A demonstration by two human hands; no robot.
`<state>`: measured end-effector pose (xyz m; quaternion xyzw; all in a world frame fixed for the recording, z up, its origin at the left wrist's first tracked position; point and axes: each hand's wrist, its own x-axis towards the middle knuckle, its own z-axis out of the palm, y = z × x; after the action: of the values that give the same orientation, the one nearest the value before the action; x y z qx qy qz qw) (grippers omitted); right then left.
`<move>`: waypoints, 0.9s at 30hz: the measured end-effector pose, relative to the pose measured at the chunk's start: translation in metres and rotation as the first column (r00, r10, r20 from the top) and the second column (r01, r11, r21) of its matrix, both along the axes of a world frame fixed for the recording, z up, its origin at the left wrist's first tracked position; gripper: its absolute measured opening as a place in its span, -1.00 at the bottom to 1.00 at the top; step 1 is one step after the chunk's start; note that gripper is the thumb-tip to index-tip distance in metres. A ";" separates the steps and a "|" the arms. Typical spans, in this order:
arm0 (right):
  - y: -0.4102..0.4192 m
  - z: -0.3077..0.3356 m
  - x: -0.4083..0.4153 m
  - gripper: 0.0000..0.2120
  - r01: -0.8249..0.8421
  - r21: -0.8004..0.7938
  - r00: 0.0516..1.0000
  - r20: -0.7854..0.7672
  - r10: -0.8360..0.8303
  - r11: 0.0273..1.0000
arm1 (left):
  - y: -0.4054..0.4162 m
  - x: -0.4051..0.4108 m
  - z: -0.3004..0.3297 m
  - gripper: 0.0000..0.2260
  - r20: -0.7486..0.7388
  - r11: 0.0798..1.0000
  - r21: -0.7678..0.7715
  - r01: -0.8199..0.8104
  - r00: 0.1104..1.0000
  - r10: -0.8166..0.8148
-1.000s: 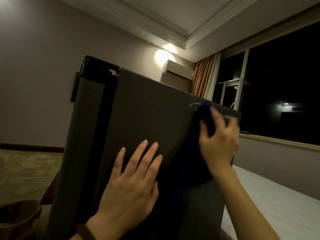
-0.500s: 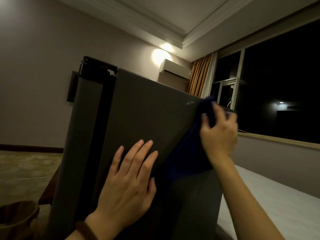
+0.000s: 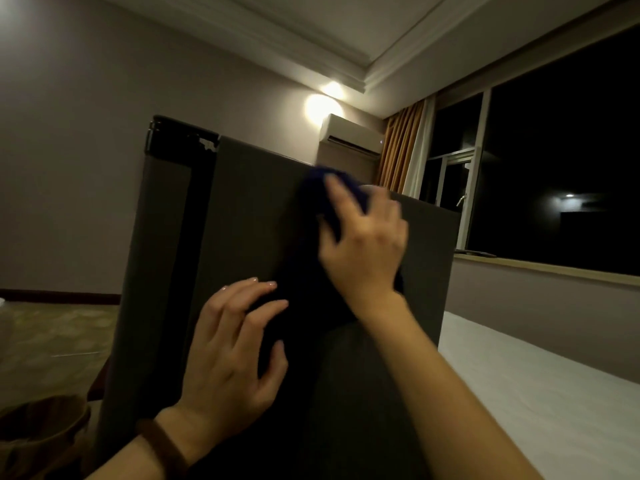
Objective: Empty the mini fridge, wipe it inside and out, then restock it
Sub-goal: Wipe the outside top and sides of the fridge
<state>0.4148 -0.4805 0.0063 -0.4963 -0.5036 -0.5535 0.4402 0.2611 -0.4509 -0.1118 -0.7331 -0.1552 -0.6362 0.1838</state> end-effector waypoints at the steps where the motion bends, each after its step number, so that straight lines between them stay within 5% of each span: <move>1: -0.001 0.006 0.024 -0.55 0.025 0.047 0.987 -0.158 -0.017 0.999 | -0.001 -0.001 0.001 -0.62 -0.023 1.000 -0.020 -0.002 1.000 0.001; 4: -0.011 0.015 0.094 -0.59 -0.024 0.060 0.705 -0.707 0.060 0.998 | -0.007 -0.004 0.004 -0.64 -0.029 0.997 -0.082 0.015 0.999 -0.018; 5: -0.014 0.012 0.107 -0.60 -0.047 0.074 0.611 -0.787 0.087 0.996 | -0.010 -0.007 0.005 -0.64 -0.024 0.995 -0.096 0.026 0.999 -0.029; 7: -0.013 0.002 0.105 -0.59 -0.049 0.079 0.572 -0.815 0.093 0.996 | -0.013 -0.014 0.006 -0.65 -0.012 0.994 -0.102 0.044 0.999 -0.045; 10: -0.001 -0.030 0.041 -0.55 -0.041 0.043 0.753 -0.655 0.060 0.998 | -0.015 -0.023 0.009 -0.65 0.053 0.991 -0.110 0.073 0.996 -0.068; 13: 0.007 -0.093 -0.053 -0.60 -0.040 0.032 0.973 -0.228 0.046 0.999 | -0.022 -0.027 0.007 -0.67 0.151 0.988 -0.122 0.098 0.985 -0.079; 16: 0.004 -0.157 -0.096 -0.77 -0.070 -0.076 0.997 0.031 0.072 0.995 | -0.029 -0.030 -0.006 -0.69 0.146 0.987 -0.145 0.073 0.988 -0.051; 19: -0.001 -0.189 -0.051 -0.68 -0.071 -0.105 0.996 0.054 0.077 0.992 | -0.030 -0.032 -0.020 -0.67 0.059 0.976 -0.215 0.016 0.998 -0.004; 21: -0.002 -0.205 0.001 -0.54 -0.026 -0.058 0.977 -0.213 0.013 0.998 | -0.031 -0.032 -0.028 -0.64 0.036 0.954 -0.298 0.027 0.999 -0.017; 22: -0.004 -0.211 0.025 -0.55 -0.007 -0.029 0.900 -0.436 -0.006 1.000 | -0.032 -0.032 -0.031 -0.63 0.033 0.943 -0.330 0.027 0.999 -0.017; 24: -0.011 -0.223 0.058 -0.58 -0.003 0.012 0.514 -0.858 0.012 1.000 | -0.034 -0.036 -0.040 -0.63 0.025 0.933 -0.360 0.017 1.000 -0.008; 26: -0.015 -0.239 0.063 -0.56 -0.073 0.062 0.062 -0.996 0.067 0.995 | -0.036 -0.044 -0.046 -0.62 0.020 0.930 -0.367 0.009 1.000 -0.001; 27: -0.015 -0.249 0.054 -0.55 -0.084 0.085 -0.036 -0.996 0.082 0.993 | -0.036 -0.049 -0.049 -0.62 0.019 0.928 -0.373 0.007 1.000 0.001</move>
<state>0.4684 -0.4952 -0.2432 -0.7117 -0.0638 -0.0017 0.6995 0.2124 -0.4868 -0.1611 -0.7487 -0.2738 -0.6024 0.0387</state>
